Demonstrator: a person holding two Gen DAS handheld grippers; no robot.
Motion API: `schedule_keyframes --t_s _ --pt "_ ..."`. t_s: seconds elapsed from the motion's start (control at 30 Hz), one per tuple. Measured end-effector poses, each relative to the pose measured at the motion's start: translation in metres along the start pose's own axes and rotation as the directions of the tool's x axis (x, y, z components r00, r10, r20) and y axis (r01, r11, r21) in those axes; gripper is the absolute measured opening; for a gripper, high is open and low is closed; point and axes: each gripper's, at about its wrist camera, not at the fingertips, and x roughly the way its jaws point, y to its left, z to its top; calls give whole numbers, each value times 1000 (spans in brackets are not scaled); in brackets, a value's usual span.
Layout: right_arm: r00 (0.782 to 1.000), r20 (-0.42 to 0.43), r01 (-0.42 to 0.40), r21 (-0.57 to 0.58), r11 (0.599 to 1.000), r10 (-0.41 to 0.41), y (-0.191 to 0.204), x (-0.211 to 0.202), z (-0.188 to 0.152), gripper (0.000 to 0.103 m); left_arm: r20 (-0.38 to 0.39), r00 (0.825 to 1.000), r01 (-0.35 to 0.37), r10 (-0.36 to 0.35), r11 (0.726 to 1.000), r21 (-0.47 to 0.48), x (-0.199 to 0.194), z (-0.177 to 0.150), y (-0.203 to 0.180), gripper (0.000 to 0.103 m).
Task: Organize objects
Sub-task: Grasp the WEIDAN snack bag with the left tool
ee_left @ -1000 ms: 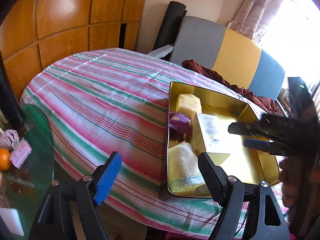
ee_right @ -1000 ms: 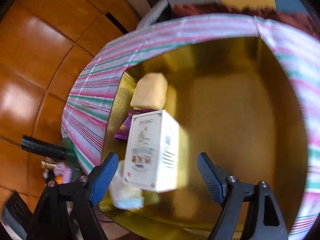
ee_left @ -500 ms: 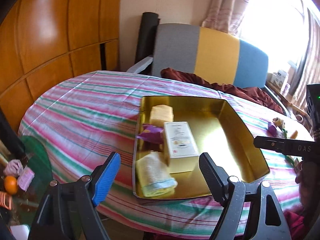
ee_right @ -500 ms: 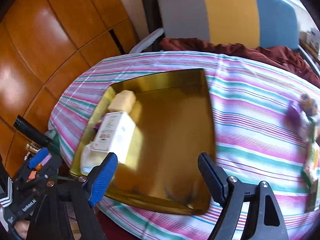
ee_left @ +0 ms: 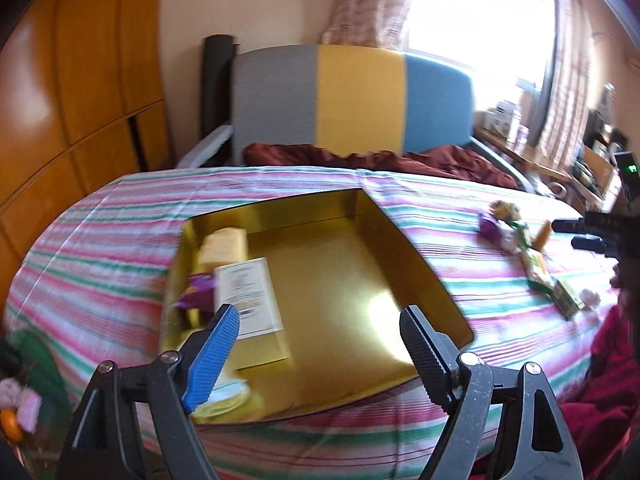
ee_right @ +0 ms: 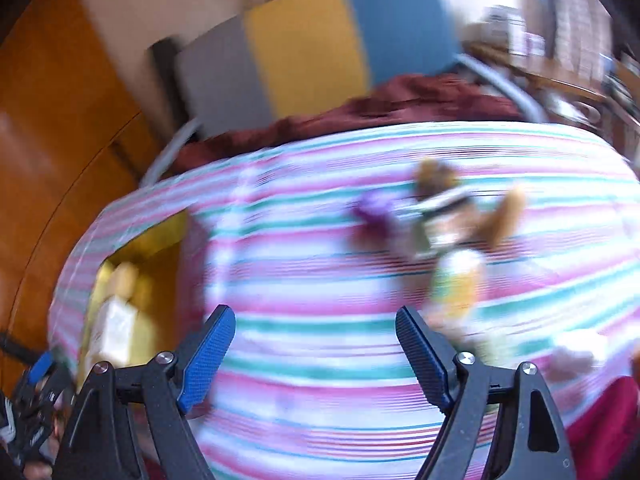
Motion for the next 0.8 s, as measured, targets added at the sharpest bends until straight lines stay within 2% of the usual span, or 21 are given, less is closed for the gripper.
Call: schedule_keyframes --t_s 0.1,0.2,0.3,0.33,0.4,0.43,0.57,0.67,0.8 --pt "995 45 78 120 990 -84 -54 -12 12 84 -12 999 48 -47 998 43 7 3 -22 83" --pt "981 84 145 281 949 -175 -110 -20 14 84 -28 996 87 -84 993 86 13 5 -44 83" --pt "973 93 143 483 864 -212 -164 -18 -1 84 -46 992 124 -119 984 129 19 9 -67 83" --pt "978 66 130 546 828 -198 -178 -15 -6 84 -51 990 136 -130 980 145 21 9 -76 83" --pt "989 83 43 648 761 -126 -199 -14 -16 84 -67 986 159 -150 972 170 27 10 -92 83" --pt "989 80 42 666 745 -126 -204 -14 -17 85 -76 984 171 -160 969 179 30 10 -100 83" --pt "994 75 6 678 735 -77 -206 -9 -18 85 -109 973 220 -201 954 206 43 13 -129 83" --pt "992 96 -2 658 753 -82 -200 -14 -15 85 -129 965 252 -227 940 229 52 15 -149 83" --pt "991 112 -18 665 747 -76 -204 -18 -16 85 -166 953 289 -254 927 240 70 18 -174 83"
